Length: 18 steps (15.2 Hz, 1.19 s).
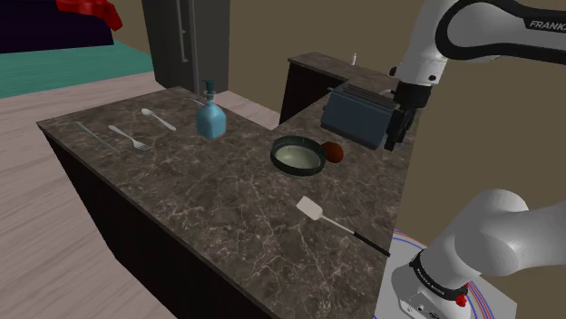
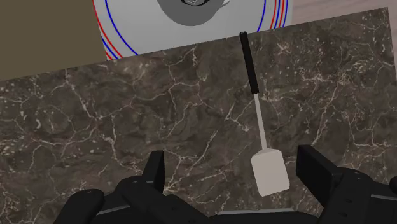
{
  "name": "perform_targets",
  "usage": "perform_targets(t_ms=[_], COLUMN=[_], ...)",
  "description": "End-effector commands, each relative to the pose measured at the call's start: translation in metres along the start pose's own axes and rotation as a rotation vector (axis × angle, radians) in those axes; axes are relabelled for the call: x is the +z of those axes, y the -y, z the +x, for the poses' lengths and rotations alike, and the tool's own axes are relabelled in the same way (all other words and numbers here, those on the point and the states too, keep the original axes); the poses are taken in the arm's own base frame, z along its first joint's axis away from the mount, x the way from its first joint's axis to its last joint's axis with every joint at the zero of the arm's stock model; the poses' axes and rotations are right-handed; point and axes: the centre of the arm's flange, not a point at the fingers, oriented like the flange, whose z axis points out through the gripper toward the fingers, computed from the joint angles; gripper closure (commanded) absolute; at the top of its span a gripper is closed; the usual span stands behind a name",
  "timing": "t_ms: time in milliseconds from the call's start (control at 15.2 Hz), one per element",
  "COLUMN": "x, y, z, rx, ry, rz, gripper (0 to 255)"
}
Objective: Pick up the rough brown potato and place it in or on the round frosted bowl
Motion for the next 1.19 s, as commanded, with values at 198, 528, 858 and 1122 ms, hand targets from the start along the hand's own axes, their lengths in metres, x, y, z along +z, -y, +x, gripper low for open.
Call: perform_targets(t_ms=[198,528,858,1122], x=[0.014,0.037,0.060,0.078], y=[-0.028,-0.072,-0.114,-0.146], z=[0.025,0.068,0.113,0.151], rx=[-0.021,-0.055,-0.089,-0.117], ry=[-0.023,-0.061,-0.099,-0.129], rz=[0.022,0.058,0.094,0.123], gripper=[0,0,0,0])
